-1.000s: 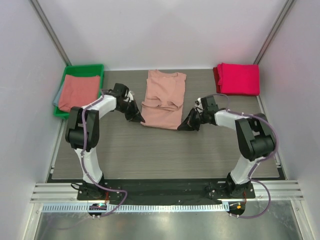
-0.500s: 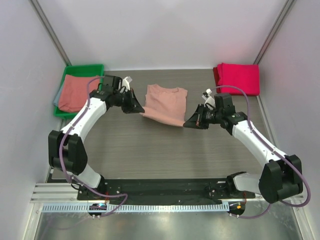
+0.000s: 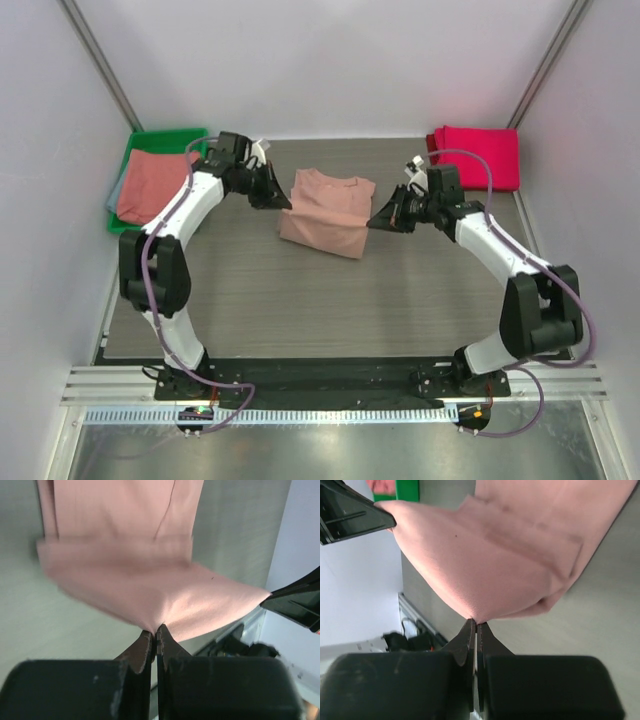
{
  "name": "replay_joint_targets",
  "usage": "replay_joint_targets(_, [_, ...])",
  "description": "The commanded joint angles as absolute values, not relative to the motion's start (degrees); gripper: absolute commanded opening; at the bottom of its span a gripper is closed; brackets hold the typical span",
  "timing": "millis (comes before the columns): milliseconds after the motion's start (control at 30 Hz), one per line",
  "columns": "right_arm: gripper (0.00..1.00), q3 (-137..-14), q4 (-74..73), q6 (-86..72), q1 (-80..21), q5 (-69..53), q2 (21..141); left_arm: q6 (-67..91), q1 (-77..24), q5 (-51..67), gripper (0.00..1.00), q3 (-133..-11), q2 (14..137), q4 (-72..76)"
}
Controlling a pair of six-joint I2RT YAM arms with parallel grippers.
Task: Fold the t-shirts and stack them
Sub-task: Fold the tshirt
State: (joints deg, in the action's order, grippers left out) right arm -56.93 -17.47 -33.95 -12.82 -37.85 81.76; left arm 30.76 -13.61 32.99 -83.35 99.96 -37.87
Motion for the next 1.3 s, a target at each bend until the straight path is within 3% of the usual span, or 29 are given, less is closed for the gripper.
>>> replay_joint_targets(0, [0.02, -64.9, -9.1, -33.8, -9.4, -37.1, 88.2, 26.2, -12.8, 32.6, 0.00, -94.8, 107.8, -36.6])
replay_joint_targets(300, [0.01, -88.8, -5.6, -31.7, -5.3, -35.8, 112.9, 21.4, -12.8, 30.5, 0.04, -129.0, 135.4, -35.3])
replay_joint_targets(367, [0.02, -93.6, -5.6, -31.4, -5.4, -34.5, 118.3, 20.9, -12.8, 29.6, 0.19, -134.0, 139.4, -33.9])
replay_joint_targets(400, [0.04, -95.0, -5.6, -31.4, -5.4, -34.2, 119.5, 20.7, -12.7, 29.1, 0.41, -136.9, 141.2, -33.1])
replay_joint_targets(433, [0.10, -96.7, -5.5, -31.5, -5.5, -32.5, 120.6, 20.1, -12.8, 28.2, 0.49, -137.8, 143.3, -31.0])
replay_joint_targets(467, [0.31, -97.4, -5.5, -31.3, -5.8, -31.8, 121.9, 19.8, -12.9, 26.9, 0.60, -138.6, 143.9, -30.3])
replay_joint_targets(500, [0.44, -97.9, -5.5, -31.1, -5.9, -31.3, 122.2, 19.6, -13.0, 26.2, 0.63, -138.6, 144.1, -29.9])
replay_joint_targets(567, [0.52, -98.3, -5.5, -29.6, -5.7, -30.8, 122.1, 19.6, -12.8, 25.1, 0.64, -137.6, 142.7, -29.3])
replay_joint_targets(700, [0.55, -95.5, -8.9, -25.8, -4.4, -31.8, 120.2, 21.2, -12.6, 23.3, 0.64, -132.3, 137.3, -29.6])
replay_joint_targets(833, [0.59, -88.0, -12.5, -23.0, -3.9, -34.6, 118.7, 22.1, -12.6, 29.2, 0.63, -126.0, 132.6, -30.4])
replay_joint_targets(933, [0.61, -84.2, -11.4, -23.4, -4.0, -36.5, 119.2, 22.6, -12.9, 35.1, 0.52, -122.0, 130.7, -30.9])
replay_joint_targets(1067, [0.64, -83.8, -9.3, -25.1, -3.8, -38.6, 121.9, 22.8, -12.9, 46.6, 0.31, -118.2, 131.1, -31.4])
replay_joint_targets(1267, [0.69, -85.3, -4.1, -32.0, -4.2, -41.5, 126.4, 35.3, -12.9, 60.6, 0.36, -107.9, 131.2, -20.9])
